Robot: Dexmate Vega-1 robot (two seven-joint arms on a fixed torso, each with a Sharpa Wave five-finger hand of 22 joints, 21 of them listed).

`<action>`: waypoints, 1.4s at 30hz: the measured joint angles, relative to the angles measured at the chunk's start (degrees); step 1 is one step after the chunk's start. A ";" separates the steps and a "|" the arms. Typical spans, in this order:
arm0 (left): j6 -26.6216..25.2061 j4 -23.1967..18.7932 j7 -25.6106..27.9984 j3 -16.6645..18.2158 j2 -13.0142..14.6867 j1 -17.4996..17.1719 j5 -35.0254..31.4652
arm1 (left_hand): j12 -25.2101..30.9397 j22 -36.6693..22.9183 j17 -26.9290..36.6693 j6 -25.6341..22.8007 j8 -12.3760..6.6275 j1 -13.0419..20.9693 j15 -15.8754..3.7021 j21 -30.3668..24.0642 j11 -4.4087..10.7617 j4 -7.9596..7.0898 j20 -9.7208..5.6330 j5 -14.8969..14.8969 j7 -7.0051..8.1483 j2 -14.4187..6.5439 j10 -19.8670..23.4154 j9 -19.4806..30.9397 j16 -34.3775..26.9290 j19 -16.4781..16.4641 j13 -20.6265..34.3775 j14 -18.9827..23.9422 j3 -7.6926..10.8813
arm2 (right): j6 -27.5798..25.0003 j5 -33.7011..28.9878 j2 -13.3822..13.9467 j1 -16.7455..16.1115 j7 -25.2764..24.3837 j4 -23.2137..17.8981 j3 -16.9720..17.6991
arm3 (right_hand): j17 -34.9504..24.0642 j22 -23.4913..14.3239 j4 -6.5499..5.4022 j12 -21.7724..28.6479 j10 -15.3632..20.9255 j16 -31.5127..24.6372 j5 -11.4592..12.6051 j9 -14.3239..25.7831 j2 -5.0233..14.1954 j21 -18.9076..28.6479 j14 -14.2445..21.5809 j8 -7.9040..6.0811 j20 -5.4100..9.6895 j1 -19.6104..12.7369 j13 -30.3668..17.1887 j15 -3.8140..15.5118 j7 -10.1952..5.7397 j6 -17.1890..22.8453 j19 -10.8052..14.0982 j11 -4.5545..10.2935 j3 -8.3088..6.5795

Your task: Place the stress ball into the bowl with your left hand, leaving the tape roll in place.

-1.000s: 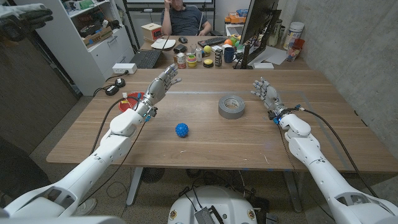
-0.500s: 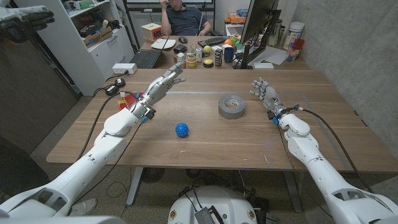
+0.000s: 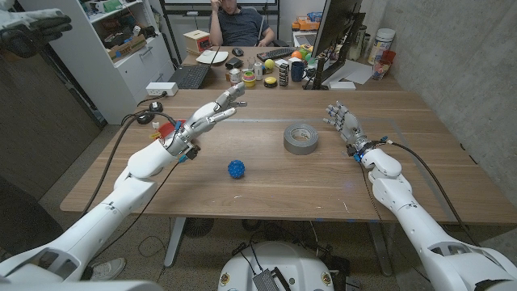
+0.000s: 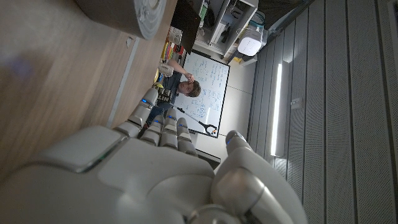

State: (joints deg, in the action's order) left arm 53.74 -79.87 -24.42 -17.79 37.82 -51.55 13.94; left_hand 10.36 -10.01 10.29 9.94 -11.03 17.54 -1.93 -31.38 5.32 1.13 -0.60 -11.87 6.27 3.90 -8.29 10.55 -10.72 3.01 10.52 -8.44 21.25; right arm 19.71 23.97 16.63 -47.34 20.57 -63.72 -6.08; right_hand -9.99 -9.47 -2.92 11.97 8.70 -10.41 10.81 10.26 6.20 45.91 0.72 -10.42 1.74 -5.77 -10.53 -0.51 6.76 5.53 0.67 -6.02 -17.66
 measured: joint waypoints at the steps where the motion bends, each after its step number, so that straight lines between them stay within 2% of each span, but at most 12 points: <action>1: 0.81 -0.37 0.48 1.40 -0.14 -0.33 -1.69 | 0.00 0.00 0.00 -0.20 0.00 0.00 0.12 0.04 -0.05 0.00 0.31 0.00 0.23 0.00 -0.45 0.00 0.00 0.31 0.00 -0.12 0.00 | 0.38 0.12 -0.04 0.01 0.24 0.12 0.05 | 0.00 0.00 0.01 0.00 0.00 0.00 0.00 0.00 0.00 0.00 0.00 0.00 0.00 0.00 0.00 0.00 0.00 0.00 0.00 0.00 0.01; 6: 3.30 -0.37 2.10 1.40 -0.14 -0.33 -7.17 | 0.00 0.00 0.00 -0.23 0.23 0.23 1.17 0.79 -0.30 0.23 1.34 0.01 1.65 0.23 -1.49 0.00 0.00 1.34 0.00 -0.77 -0.23 | 0.38 0.12 -0.14 0.00 0.24 0.44 0.22 | 0.00 0.00 0.01 0.00 0.00 0.00 0.00 0.00 0.00 0.00 0.00 0.00 0.00 0.00 0.00 0.00 0.00 0.00 0.00 0.00 0.01; 7: 3.72 -0.72 2.39 4.32 -0.93 -0.73 -8.17 | 0.00 0.00 0.00 -0.10 0.23 0.23 1.37 0.89 -0.31 0.33 1.43 0.01 1.95 0.23 -1.49 0.00 0.00 1.42 0.00 -0.97 -0.33 | 0.93 0.28 -0.14 -0.04 0.49 0.45 0.26 | 0.00 0.00 0.01 0.00 0.00 0.00 0.00 0.00 0.00 0.00 0.00 0.00 0.00 0.00 0.00 0.00 0.01 0.01 0.00 0.00 0.01; 16: 7.85 -0.72 5.14 4.32 -0.93 -0.73 -17.80 | 0.00 -0.27 0.27 0.12 0.23 1.51 1.83 1.73 -0.31 1.02 2.47 -0.21 5.24 1.06 -1.49 -0.01 0.00 2.47 0.00 -1.43 -0.55 | 0.93 0.28 -0.20 -0.31 0.49 0.52 0.39 | 0.00 0.00 -0.25 0.00 0.00 0.00 0.00 0.00 0.00 0.00 0.21 0.00 0.00 0.00 0.00 0.21 0.21 0.21 0.00 0.00 0.26; 17: 8.32 -0.72 5.51 4.32 -0.93 -0.73 -19.13 | 0.00 -0.27 0.26 0.20 0.23 1.75 1.83 1.73 -0.31 1.21 2.49 -0.21 5.32 1.17 -1.49 -0.01 0.00 2.44 0.00 -1.43 -0.74 | 0.93 0.28 -0.21 -0.31 0.49 0.55 0.40 | 0.00 0.00 -0.25 0.00 0.00 0.00 0.00 0.00 0.00 0.00 0.21 0.00 0.02 0.00 0.00 0.21 0.21 0.21 0.02 0.00 0.26; 18: 8.45 -0.32 5.63 8.88 -2.83 -0.62 -19.54 | 0.00 -0.27 0.26 0.20 0.23 1.97 1.97 1.73 -0.31 1.26 2.60 -0.21 5.32 1.06 -1.49 -0.01 0.00 2.33 0.00 -1.57 -0.80 | 0.93 0.28 -0.21 -0.31 0.49 0.56 0.41 | 0.00 0.00 -0.25 0.00 0.00 0.00 0.00 0.00 0.00 -0.24 0.21 0.00 0.22 0.00 0.00 0.21 0.21 0.21 0.22 0.00 0.26; 20: 9.08 -0.32 6.09 8.88 -2.83 -0.62 -21.49 | 0.06 -0.27 0.26 0.20 -0.12 2.34 2.08 1.73 -0.31 1.55 2.90 -0.43 5.32 1.20 -1.49 -0.01 0.00 2.03 0.00 -1.68 -0.58 | 0.93 0.28 -0.23 -0.31 0.49 0.65 0.41 | 0.00 0.00 -0.25 0.00 0.13 0.00 0.00 0.00 0.00 -0.38 0.21 0.00 0.31 0.00 0.00 0.21 0.21 0.21 0.31 -0.13 0.26; 21: 9.75 -0.26 6.63 10.29 -3.55 -0.51 -23.71 | 0.36 -0.27 0.26 0.20 -0.41 3.05 2.08 1.72 -0.31 1.89 3.11 -0.44 5.32 1.22 -1.49 -0.01 0.00 1.82 0.00 -1.67 -0.59 | 1.51 0.37 -0.26 -0.31 0.59 0.78 0.42 | 0.00 0.00 -0.25 0.00 0.25 0.00 0.00 0.00 0.00 -0.38 0.21 0.00 0.31 0.00 0.00 0.21 0.21 0.21 0.31 -0.25 0.26; 25: 11.06 -0.06 7.77 11.67 -4.37 -0.27 -27.80 | 0.90 -0.27 0.11 -0.11 -0.85 4.70 2.29 1.72 0.41 2.75 2.97 -0.87 5.63 1.26 -0.90 -0.01 0.00 0.29 0.00 -0.94 -0.41 | 1.74 0.37 -0.36 -0.21 0.69 1.19 0.42 | 0.01 0.00 -0.25 0.00 0.32 0.00 0.00 0.00 0.00 -0.37 0.21 0.00 0.31 0.00 0.00 0.21 0.21 0.21 0.31 -0.32 0.26; 32: 12.11 -0.22 9.27 13.23 -5.18 0.06 -34.16 | 1.30 -0.26 0.10 -0.42 -1.11 7.14 2.04 1.72 0.18 4.10 2.64 -1.12 5.93 1.66 0.51 -0.01 -0.33 -0.43 -0.01 -0.20 -0.17 | 2.20 0.37 -0.47 0.14 0.83 1.91 0.43 | 0.00 0.00 -0.25 0.00 0.32 0.00 0.00 0.00 0.00 -0.60 0.21 0.00 0.31 0.00 0.00 0.21 0.00 0.42 0.31 -0.32 0.26; 36: 12.00 -1.13 9.98 13.84 -5.27 0.26 -37.18 | 1.30 -0.26 0.10 -0.80 -1.55 8.01 2.22 1.72 0.00 4.76 3.09 -1.27 5.85 1.93 0.69 -0.01 -0.33 -0.88 0.00 0.02 -0.17 | 2.49 0.39 -0.48 0.28 0.98 2.24 0.49 | 0.00 0.00 -0.25 0.00 0.32 0.00 0.02 0.00 0.00 -0.60 0.21 0.00 0.31 0.00 0.00 0.21 0.00 0.42 0.30 -0.32 0.26; 42: 10.84 -2.50 11.65 14.01 -4.93 0.40 -41.71 | 1.30 -0.11 0.10 -1.37 -1.55 10.17 1.93 1.72 -0.21 6.23 4.84 -1.72 5.96 3.23 0.89 -0.02 -0.33 -2.57 -0.01 0.31 -0.54 | 2.66 0.46 -0.48 0.49 1.17 2.82 0.59 | 0.01 0.00 -0.25 0.00 0.32 0.00 0.24 0.00 0.00 -0.60 0.21 0.00 -0.01 0.00 0.00 0.21 0.00 0.42 0.62 -0.31 0.26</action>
State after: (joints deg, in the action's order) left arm 64.58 -82.37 -12.77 -3.78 32.90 -51.16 -27.77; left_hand 11.66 -10.12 10.39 8.57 -12.58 27.71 0.00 -29.66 5.11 7.36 4.24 -13.59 12.23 7.13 -7.39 10.54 -11.06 0.44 10.51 -8.12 20.71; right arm 22.37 24.43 16.15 -46.85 21.74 -60.90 -5.49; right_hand -9.98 -9.46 -3.17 11.97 9.01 -10.41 11.05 10.25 6.20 45.31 0.93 -10.42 1.73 -5.77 -10.53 -0.30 6.75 5.94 1.29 -6.34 -17.40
